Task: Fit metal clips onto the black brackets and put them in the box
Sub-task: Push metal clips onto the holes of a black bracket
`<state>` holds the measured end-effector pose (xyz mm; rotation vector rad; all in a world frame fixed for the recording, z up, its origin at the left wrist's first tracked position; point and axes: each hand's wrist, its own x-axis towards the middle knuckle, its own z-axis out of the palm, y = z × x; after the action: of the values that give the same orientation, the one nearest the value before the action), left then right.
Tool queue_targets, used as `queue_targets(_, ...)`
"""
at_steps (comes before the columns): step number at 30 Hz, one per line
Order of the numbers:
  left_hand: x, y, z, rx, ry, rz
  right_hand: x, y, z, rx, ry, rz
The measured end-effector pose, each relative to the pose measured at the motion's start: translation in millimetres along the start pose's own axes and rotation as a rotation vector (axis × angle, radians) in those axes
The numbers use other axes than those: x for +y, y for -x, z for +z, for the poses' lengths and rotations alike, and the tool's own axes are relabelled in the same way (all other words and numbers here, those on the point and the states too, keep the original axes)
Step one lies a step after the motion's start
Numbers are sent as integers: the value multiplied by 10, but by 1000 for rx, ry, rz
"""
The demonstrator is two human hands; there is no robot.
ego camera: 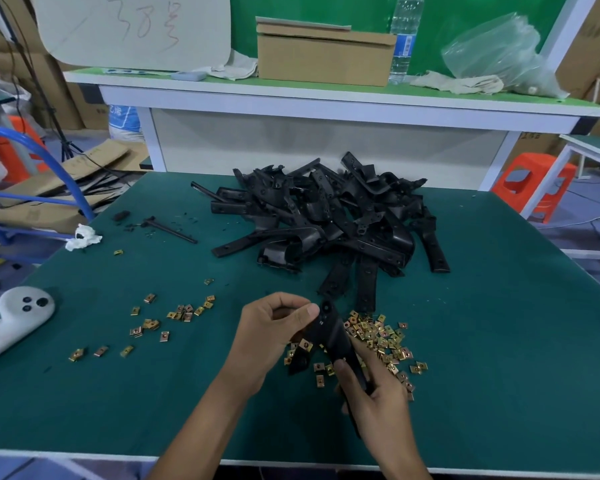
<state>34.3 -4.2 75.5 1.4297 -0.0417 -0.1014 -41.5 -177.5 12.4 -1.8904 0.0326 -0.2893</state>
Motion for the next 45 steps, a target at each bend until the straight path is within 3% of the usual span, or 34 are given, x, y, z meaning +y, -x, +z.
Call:
queue_targets(5,5,11,-39,11,-1,-13,-6,-1,0,-27,5,-19)
queue_targets(17,266,-64,-130,-284,-332,-72,29,-8,2,-79,113,-56)
queue_targets(24,59,108,177,-48,-598,51,75,6,16,56,43,39)
queue_targets(28,-108,160,255,135,-848,281,34,44,28,109,115,18)
queue_targets(33,-102,157,327,145,-944,462,-72,66,25,139,119,28)
queue_targets(40,-21,287,749,-116,-894,558,-97,820,-430,259,34,244)
queue_targets(45,-51,694,1443,-568,-899,607,-101,1684,-779,419,-233,466)
